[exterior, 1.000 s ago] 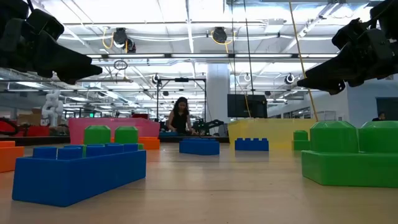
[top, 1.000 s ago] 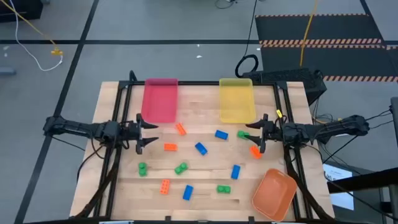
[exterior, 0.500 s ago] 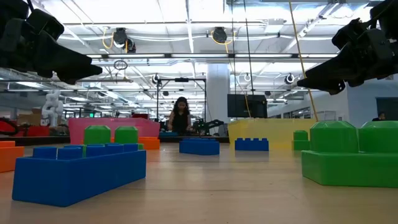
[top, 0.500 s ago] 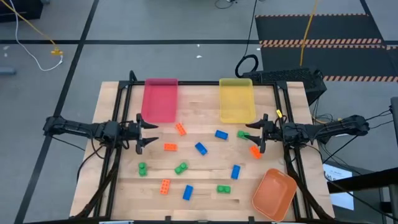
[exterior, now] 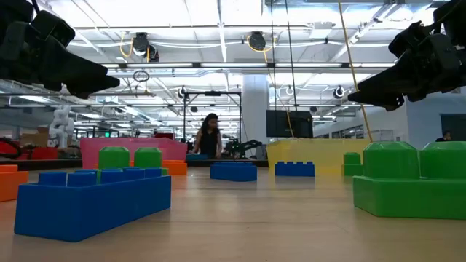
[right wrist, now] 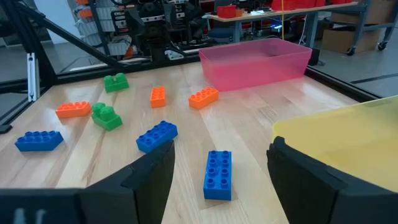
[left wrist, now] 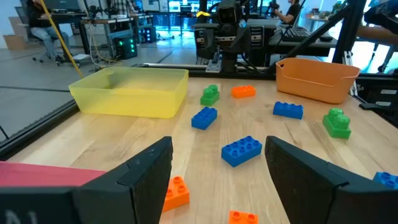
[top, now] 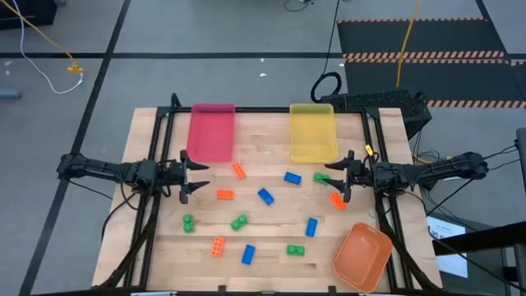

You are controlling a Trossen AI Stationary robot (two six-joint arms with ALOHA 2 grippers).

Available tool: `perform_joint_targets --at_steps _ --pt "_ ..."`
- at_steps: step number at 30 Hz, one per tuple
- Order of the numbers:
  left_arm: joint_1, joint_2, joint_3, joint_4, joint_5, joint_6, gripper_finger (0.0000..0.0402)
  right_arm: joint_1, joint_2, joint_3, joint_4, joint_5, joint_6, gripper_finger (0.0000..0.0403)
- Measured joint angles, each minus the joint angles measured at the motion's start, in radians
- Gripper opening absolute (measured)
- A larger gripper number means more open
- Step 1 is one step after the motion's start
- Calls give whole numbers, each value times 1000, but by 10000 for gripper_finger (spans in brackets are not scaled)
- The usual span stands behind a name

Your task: Sort & place blocks by color

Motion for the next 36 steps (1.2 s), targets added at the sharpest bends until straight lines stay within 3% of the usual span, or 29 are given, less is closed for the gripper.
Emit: perform_joint_targets --at_steps 29,36 --pt "0 0 0 4 -1 15 255 0 0 0 18 0 0 242" --pt "0 0 0 166 -1 42 255 0 0 0 39 0 0 242"
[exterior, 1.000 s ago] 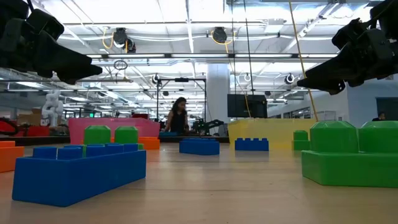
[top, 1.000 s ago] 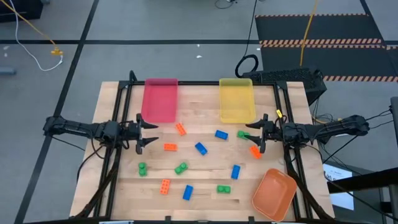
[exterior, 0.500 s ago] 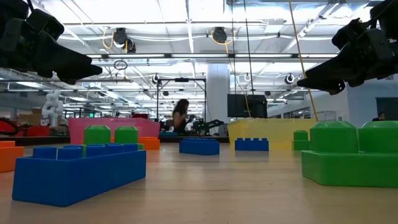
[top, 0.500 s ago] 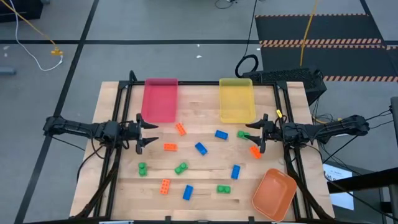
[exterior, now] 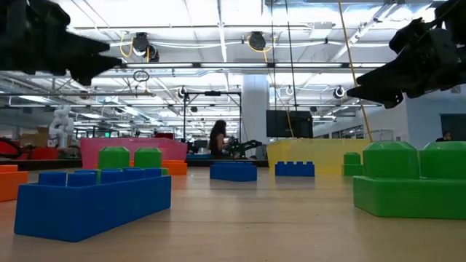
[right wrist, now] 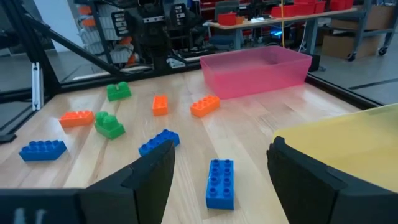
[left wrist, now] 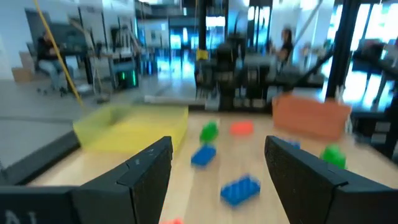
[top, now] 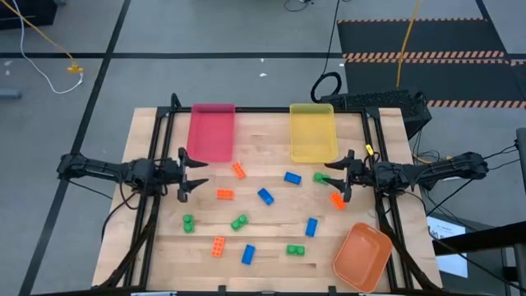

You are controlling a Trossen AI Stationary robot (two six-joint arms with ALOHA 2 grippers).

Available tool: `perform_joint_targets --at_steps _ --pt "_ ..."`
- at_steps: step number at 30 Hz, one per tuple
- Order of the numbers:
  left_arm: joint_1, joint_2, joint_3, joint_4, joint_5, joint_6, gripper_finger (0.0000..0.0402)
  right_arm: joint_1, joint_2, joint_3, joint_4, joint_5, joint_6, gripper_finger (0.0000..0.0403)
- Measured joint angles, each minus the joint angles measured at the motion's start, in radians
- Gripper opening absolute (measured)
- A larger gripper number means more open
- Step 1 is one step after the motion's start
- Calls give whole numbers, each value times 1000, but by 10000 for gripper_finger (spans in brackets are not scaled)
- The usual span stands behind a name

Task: Sort & place blocks by color
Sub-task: Put the top right green game piece into the yellow bin

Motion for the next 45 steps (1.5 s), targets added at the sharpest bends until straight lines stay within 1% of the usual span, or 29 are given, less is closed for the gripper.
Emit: perform_joint_targets --at_steps 6,11,14,21,23,25,31,34,37,39,42,45 --pt "0 0 0 161 0 0 255 0 0 0 51 0 0 242" --pt "2 0 0 190 -4 4 255 0 0 0 74 0 0 242" --pt "2 0 0 192 -61 5 255 0 1 0 82 0 0 242" --pt "2 0 0 131 -174 -47 255 0 1 0 151 4 -13 242" --pt "2 0 0 103 -208 -87 255 0 0 0 181 32 -31 242" --pt "2 0 0 67 -218 -114 255 0 0 0 197 68 -31 242" --pt "2 0 0 -29 -218 -226 255 0 1 0 191 107 42 242" --pt "2 4 0 -44 -199 -215 255 0 2 0 184 102 83 242" --pt "3 7 2 -50 -158 -170 255 0 2 0 186 80 18 242" --pt "4 18 18 -73 -154 -190 255 0 2 0 196 84 -18 242" --pt "5 52 57 -134 -134 -226 255 0 3 0 220 85 -7 242" --pt "7 122 122 -235 -131 -247 255 0 3 0 253 81 7 242"
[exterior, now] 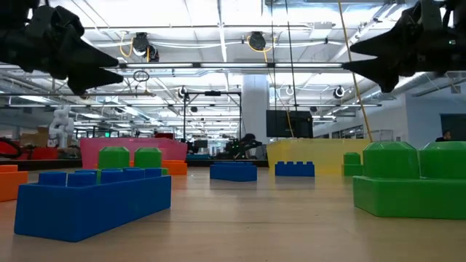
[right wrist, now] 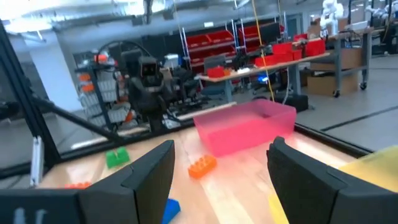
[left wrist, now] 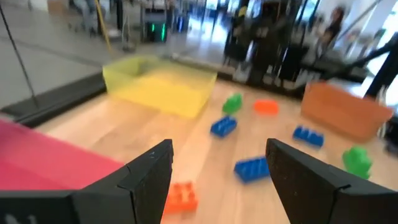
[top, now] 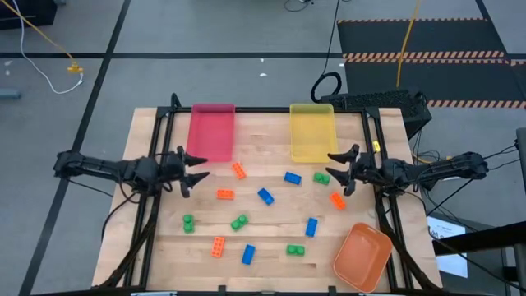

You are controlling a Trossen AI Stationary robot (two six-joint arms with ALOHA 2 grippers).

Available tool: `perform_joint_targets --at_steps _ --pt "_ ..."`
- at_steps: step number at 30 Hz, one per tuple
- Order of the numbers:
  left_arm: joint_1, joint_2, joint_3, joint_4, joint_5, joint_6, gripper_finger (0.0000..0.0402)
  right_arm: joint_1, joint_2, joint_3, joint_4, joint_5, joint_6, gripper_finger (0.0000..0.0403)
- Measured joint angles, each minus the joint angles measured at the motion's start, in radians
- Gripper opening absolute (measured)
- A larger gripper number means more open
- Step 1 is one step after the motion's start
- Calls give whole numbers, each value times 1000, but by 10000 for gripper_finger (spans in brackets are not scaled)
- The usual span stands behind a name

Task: Sort & place blocks by color
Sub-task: Put the top right green game piece into the yellow bin

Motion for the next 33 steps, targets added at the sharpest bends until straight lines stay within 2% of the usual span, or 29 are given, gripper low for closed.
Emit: perform_joint_targets --at_steps 3,7,11,15,18,21,24,33 --pt "20 116 82 -109 -14 -11 255 -2 1 0 43 1 -8 242" --pt "59 335 203 -209 -3 12 255 -23 0 0 121 3 -72 242" --pt "88 580 340 -286 99 70 255 -43 7 0 107 8 -71 242" --pt "101 797 490 -393 228 120 255 -55 30 0 98 58 -75 242" --pt "100 930 587 -521 275 154 255 -59 40 0 104 79 -90 242" --pt "91 1025 656 -610 307 173 255 -61 40 8 102 80 -106 242" --pt "78 1097 672 -655 319 187 255 -61 40 24 94 80 -116 242" --pt "22 1240 664 -589 317 202 255 -61 40 40 57 79 -163 243"
